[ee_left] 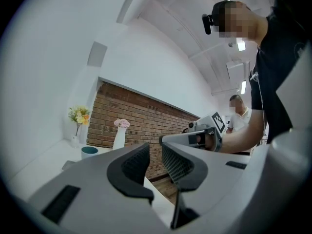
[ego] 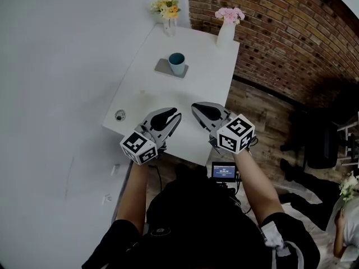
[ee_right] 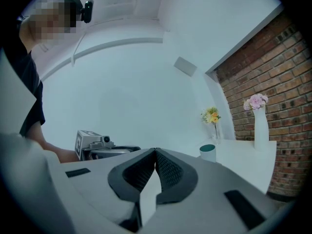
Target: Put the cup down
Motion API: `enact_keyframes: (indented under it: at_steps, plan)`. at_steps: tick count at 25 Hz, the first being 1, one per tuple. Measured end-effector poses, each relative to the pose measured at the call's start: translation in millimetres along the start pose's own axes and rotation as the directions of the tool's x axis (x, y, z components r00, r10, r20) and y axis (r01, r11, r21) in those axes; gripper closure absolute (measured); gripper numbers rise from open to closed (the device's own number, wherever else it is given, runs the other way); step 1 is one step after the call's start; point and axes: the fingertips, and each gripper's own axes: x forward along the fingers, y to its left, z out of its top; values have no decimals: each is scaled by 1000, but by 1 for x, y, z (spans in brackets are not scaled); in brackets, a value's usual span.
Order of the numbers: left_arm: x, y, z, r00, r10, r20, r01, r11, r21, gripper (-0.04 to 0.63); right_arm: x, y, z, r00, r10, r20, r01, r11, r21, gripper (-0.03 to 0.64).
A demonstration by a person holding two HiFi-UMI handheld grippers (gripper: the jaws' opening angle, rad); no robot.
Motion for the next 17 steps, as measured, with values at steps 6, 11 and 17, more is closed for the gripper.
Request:
enact_keyframes:
  at_steps: [6, 11, 17]
  plan:
    - [1, 2, 1, 1000, -11, 0, 11, 1000, -3, 509, 0, -5, -2, 1000, -9, 6, 9, 1000, 23, 601]
    - [2, 2, 1, 1000, -22, 2, 22, 1000, -10, 509, 1, -8, 3, 1000, -9, 19, 8, 999, 38, 601]
    - [5, 6, -1, 1000, -30, -2, 30, 999, -13, 509, 6, -13, 2, 1000, -7, 10, 6, 999, 37, 601]
